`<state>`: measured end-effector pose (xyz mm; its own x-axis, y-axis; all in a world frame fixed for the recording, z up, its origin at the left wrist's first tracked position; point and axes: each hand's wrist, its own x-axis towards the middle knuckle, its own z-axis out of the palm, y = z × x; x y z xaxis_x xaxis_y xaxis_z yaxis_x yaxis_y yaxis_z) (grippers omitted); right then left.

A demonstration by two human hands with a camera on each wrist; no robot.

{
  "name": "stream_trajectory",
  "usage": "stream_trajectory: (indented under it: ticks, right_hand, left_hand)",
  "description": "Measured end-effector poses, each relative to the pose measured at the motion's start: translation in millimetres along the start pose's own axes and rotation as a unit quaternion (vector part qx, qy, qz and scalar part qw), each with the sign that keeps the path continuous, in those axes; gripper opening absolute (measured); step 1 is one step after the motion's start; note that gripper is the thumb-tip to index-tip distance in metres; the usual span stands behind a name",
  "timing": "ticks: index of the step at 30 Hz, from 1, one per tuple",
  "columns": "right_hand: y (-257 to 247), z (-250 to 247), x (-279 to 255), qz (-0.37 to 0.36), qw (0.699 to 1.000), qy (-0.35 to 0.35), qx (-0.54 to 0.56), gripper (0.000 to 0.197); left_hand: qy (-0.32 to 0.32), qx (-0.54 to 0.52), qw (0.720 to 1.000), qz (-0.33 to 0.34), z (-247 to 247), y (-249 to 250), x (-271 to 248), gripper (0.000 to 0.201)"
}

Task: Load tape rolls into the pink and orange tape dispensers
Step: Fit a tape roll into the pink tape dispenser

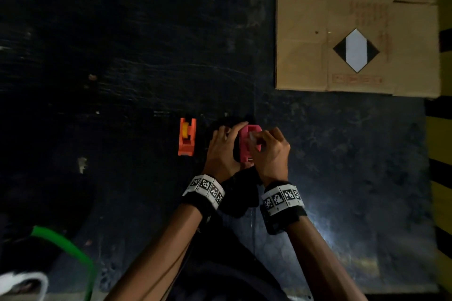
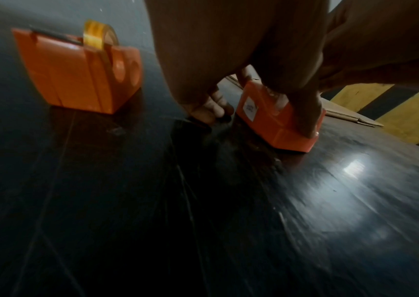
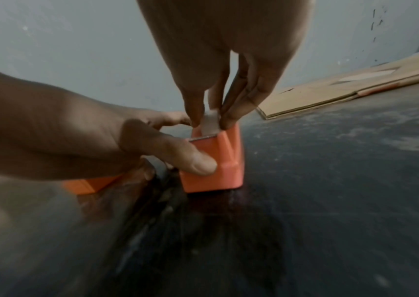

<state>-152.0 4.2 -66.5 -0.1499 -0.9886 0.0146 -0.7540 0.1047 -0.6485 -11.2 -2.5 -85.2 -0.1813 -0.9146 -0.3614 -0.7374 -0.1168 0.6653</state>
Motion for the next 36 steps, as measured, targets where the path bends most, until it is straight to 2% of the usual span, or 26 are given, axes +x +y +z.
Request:
stream_trajectory:
  ticks: [5,12,15,26,36]
  right_hand:
    - [14,2,-3,-0.030,0.998,0.001,-0.050,0.026]
    - [17,-2,-2,-0.037,0.996,-0.025,-0.071,0.032]
    - [19,-9,-3,-0.073,0.993,-0.036,-0.081,0.036]
    - [25,-28,11,-0.170,0.975,-0.088,-0.110,0.010]
    - [23,-29,17,-0.166,0.975,-0.111,-0.102,0.017]
  left_hand:
    - [0.016,-0.006,1.000,0.017,5,-6,2,0.104]
    - [0.012,0.002,0.999,0.030,6,-9,4,0.103]
    - [0.014,-0.002,0.999,0.037,7,-12,4,0.106]
    - [0.016,0.000,0.999,0.041,7,-12,5,0.107]
    - [0.033,-0.013,0.998,0.049,8,-13,2,0.105]
